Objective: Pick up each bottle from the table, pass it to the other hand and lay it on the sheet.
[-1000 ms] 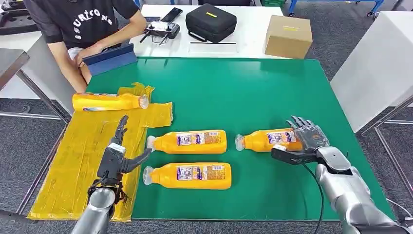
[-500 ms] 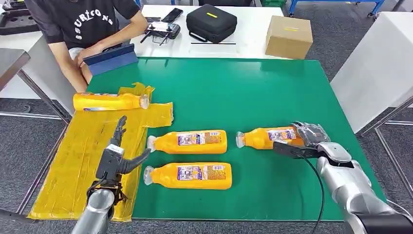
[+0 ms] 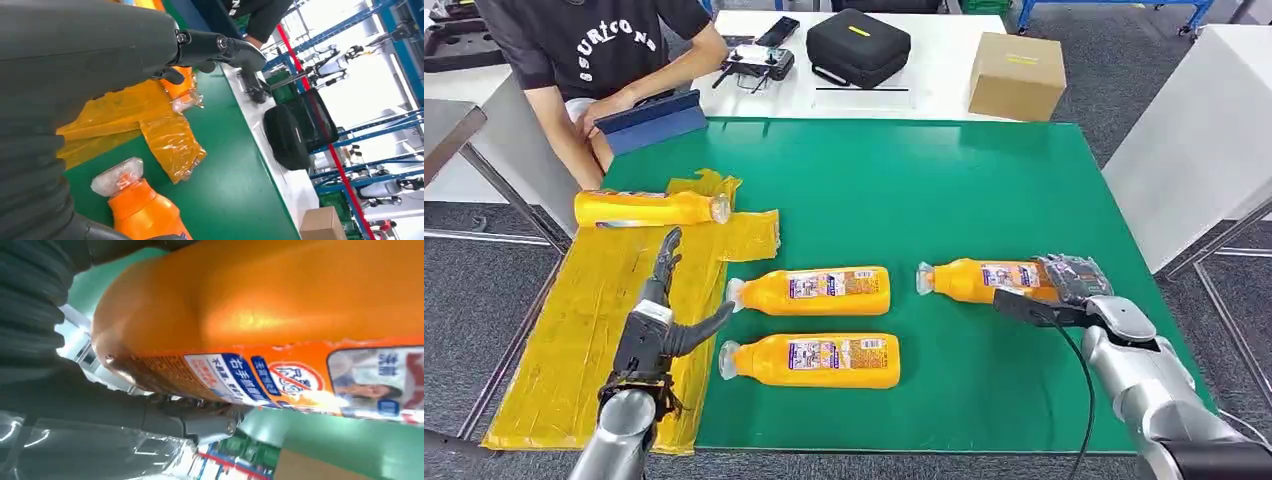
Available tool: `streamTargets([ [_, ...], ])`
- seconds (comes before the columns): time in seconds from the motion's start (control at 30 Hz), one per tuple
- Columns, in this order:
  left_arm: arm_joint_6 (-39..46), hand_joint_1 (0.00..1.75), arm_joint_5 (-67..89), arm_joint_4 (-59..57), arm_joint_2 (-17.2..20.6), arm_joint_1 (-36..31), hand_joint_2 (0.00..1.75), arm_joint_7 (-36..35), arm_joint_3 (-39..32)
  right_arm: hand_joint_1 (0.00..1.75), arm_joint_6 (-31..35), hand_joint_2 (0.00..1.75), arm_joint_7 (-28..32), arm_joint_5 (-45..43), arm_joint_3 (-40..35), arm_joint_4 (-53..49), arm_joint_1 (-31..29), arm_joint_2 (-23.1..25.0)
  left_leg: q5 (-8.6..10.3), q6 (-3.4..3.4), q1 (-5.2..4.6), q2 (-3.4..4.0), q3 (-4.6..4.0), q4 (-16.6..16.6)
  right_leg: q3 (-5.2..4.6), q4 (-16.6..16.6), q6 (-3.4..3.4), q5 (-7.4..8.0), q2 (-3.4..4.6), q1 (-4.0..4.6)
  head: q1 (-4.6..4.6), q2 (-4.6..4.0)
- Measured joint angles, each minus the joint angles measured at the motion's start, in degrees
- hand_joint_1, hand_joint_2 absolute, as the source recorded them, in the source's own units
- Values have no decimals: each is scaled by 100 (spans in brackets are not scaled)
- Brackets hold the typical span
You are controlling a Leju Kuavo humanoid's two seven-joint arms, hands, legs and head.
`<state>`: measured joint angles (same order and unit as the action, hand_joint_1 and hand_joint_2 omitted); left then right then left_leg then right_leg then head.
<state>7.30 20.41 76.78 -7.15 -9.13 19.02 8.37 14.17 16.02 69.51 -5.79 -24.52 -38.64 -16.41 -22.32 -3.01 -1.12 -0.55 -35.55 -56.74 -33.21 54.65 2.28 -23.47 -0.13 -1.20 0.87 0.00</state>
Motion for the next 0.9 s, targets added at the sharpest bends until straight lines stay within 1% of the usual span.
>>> streamTargets([
  [0.03, 0, 0, 0, 20, 0, 8, 175, -15, 0, 175, 164, 175, -22, -31, 0, -15, 46, 11, 0, 0, 0, 0, -1, 0, 0, 0, 0, 0, 0, 0, 0, 0],
  [0.2, 11, 0, 15, 79, 0, 28, 175, -28, 2, 175, 483, 175, -63, -173, 0, -142, 208, 48, 0, 0, 0, 2, -1, 0, 0, 0, 0, 0, 2, 2, 0, 0],
  [0.27, 50, 0, 61, 105, 0, 57, 175, -52, 4, 175, 787, 175, -63, -442, 35, -414, 377, 109, 0, 0, 1, 2, -4, 1, 0, 1, 0, 0, 1, 3, -2, 0],
  [0.33, 92, 0, 123, 149, 0, 109, 175, -77, 4, 175, 915, 175, -37, -939, 134, -945, 665, 232, -1, 1, 6, 3, -5, 1, -1, 1, 0, -1, 2, 9, 2, 0],
  [0.4, 129, 0, 160, 190, 0, 149, 175, -87, 7, 175, 876, 175, -72, -1422, 253, -1681, 989, 411, -4, 4, 7, 5, -6, 2, -6, 1, -1, -2, 3, 9, -2, 0],
  [0.5, 131, 0, 173, 232, 0, 187, 175, -92, 13, 175, 771, 175, -170, -1535, 302, -2418, 1309, 564, -4, 5, 8, -2, -8, 2, -12, 1, -3, -6, -4, 9, 0, 0],
  [0.6, 131, 0, 173, 247, 0, 218, 175, -92, 15, 175, 736, 175, -197, -1576, 365, -2823, 1465, 632, -4, 5, 8, -2, -11, 3, -12, 1, -3, -6, -2, 8, 0, 0],
  [0.73, 133, 0, 175, 273, 0, 223, 175, -92, 15, 175, 727, 175, -159, -1699, 420, -3100, 1576, 675, -3, 4, 5, -1, -11, 2, -11, 1, -2, -4, -1, 5, 2, 0],
  [0.83, 146, 0, 190, 273, 0, 236, 175, -92, 22, 175, 742, 175, 188, -2508, 564, -3450, 1750, 815, -3, 4, 2, -3, -11, 2, -10, 1, -1, -4, -3, 2, 2, 0],
  [0.9, 153, 0, 210, 273, 0, 233, 175, -94, 44, 175, 725, 175, 293, -3083, 627, -3841, 1913, 971, -3, 4, 3, 0, -11, 2, -11, 1, -1, -4, -1, 3, 0, 0],
])
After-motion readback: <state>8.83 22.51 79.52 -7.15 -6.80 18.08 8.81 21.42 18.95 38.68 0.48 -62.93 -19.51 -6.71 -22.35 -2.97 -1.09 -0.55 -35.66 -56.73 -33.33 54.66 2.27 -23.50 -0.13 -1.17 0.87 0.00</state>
